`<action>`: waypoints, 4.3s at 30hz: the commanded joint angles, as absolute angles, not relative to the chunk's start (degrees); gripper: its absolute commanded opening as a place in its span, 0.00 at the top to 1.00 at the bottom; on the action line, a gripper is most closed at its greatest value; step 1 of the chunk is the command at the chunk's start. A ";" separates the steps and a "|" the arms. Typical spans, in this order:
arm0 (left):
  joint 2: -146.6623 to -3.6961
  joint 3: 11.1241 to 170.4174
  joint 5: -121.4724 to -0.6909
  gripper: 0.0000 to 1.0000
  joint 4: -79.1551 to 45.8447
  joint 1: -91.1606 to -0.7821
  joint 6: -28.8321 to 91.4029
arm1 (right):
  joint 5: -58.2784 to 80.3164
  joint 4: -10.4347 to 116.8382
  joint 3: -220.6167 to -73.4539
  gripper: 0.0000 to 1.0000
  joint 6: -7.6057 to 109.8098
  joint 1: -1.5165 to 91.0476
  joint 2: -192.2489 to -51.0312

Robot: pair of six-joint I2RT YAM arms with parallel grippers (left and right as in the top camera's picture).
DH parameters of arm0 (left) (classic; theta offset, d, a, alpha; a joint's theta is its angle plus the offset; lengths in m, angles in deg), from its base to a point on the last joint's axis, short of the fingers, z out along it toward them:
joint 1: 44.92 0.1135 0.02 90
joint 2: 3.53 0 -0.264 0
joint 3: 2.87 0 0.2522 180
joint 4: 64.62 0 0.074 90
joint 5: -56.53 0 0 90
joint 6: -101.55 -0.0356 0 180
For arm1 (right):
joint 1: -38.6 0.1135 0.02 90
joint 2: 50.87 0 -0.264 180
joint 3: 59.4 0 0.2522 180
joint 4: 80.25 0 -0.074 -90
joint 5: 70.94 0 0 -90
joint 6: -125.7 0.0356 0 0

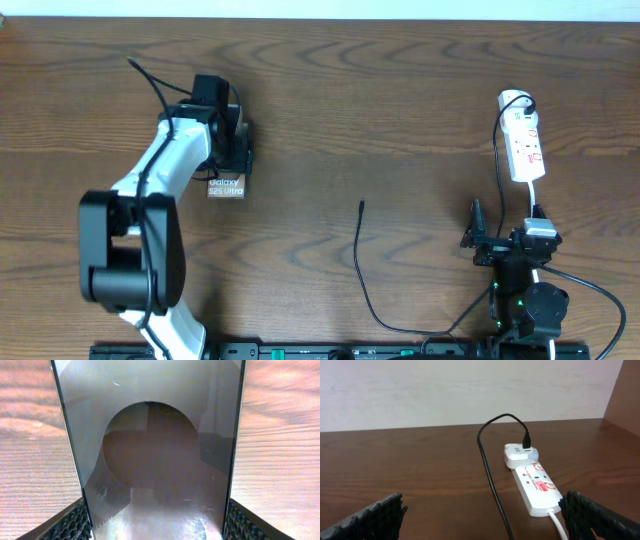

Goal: Plug charger to phone and switch on socket

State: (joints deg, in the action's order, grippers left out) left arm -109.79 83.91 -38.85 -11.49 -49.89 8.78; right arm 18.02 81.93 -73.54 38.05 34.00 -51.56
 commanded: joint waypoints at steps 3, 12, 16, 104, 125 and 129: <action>-103.65 86.16 -46.42 0.93 -11.49 -49.72 11.45 | 18.31 81.67 -73.48 0.01 37.55 33.65 -51.25; -99.95 86.16 -61.41 0.92 -12.78 -49.72 26.66 | 18.31 81.65 -73.48 0.01 37.57 33.65 -51.25; -99.60 86.16 -70.22 0.93 -14.57 -49.59 38.09 | 18.29 81.65 -73.48 0.01 37.57 33.67 -51.25; -99.63 86.14 -103.22 0.93 -17.58 -42.68 90.79 | 18.29 81.67 -73.48 0.01 37.57 33.67 -51.25; -99.65 86.14 -49.54 0.93 -3.60 -49.02 85.55 | 18.31 81.65 -73.48 0.01 37.57 33.67 -51.25; -99.65 86.14 -44.12 0.93 -1.06 -50.07 85.52 | 18.29 81.65 -73.48 0.01 37.57 33.65 -51.25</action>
State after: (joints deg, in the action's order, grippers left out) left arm -101.77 84.13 -52.95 -1.96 -49.35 86.27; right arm 18.02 81.93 -73.54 38.05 34.00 -51.56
